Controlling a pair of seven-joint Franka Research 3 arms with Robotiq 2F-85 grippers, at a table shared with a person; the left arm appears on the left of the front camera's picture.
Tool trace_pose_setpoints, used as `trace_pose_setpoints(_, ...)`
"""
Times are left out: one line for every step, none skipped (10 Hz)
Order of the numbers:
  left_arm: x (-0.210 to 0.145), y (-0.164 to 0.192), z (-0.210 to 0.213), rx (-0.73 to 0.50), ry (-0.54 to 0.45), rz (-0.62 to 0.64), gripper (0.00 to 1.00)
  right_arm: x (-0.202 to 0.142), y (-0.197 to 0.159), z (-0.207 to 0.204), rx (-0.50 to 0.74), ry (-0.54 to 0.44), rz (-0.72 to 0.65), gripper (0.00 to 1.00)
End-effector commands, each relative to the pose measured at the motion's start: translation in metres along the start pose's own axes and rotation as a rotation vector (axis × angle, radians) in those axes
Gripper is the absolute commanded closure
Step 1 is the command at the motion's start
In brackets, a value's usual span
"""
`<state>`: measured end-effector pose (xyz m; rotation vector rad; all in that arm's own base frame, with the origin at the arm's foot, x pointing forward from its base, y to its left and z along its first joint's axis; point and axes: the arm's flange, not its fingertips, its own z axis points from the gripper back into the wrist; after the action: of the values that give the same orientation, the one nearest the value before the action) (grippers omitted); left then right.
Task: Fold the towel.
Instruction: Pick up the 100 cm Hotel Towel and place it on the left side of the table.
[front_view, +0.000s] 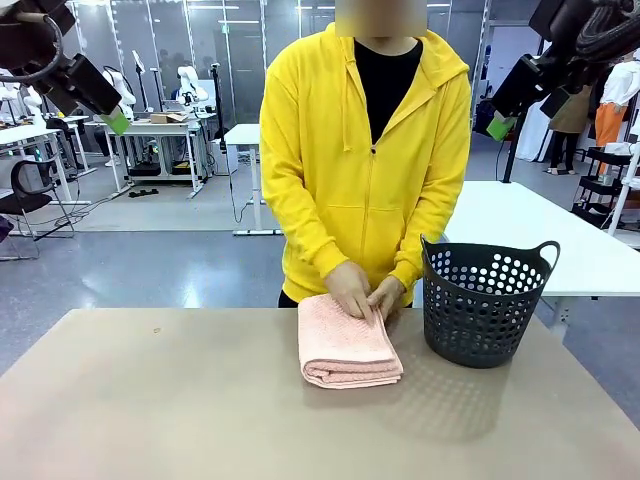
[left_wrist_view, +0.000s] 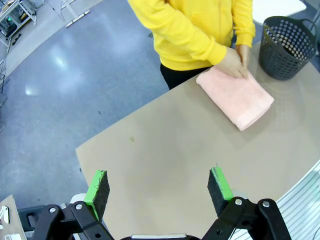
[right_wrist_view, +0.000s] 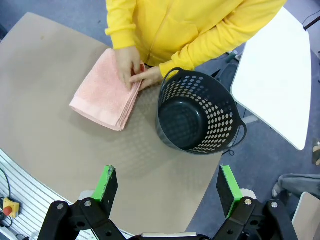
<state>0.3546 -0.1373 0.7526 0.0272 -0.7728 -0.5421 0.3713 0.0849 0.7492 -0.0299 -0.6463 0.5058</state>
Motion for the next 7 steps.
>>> trace_pose_setpoints(0.0032, 0.0010, 0.0033, 0.001, 0.019, 0.003, 0.00, 0.0000, -0.0014, 0.0006, -0.004, 0.004, -0.002, 0.00)
trace_pose_setpoints(0.0032, 0.0010, 0.0033, 0.001, 0.019, 0.003, 0.00, 0.0000, -0.0014, 0.0006, -0.004, 0.004, -0.002, 0.00)
trace_pose_setpoints(0.0032, 0.0010, 0.0033, 0.001, 0.019, 0.003, 0.00, 0.0000, -0.0014, 0.0006, -0.004, 0.004, -0.002, 0.00)
trace_pose_setpoints(0.0032, 0.0010, 0.0033, 0.001, 0.019, 0.003, 0.00, 0.0000, -0.0014, 0.0006, -0.004, 0.004, -0.002, 0.00)
trace_pose_setpoints(0.0032, 0.0010, 0.0033, 0.001, 0.019, 0.003, 0.00, 0.0000, -0.0014, 0.0006, -0.004, 0.004, -0.002, 0.00)
trace_pose_setpoints(0.0032, 0.0010, 0.0033, 0.001, 0.019, 0.003, 0.00, 0.0000, -0.0014, 0.0006, -0.004, 0.004, -0.002, 0.00)
trace_pose_setpoints(0.0032, 0.0010, 0.0033, 0.001, 0.019, 0.003, 0.00, 0.0000, -0.0014, 0.0006, -0.004, 0.004, -0.002, 0.00)
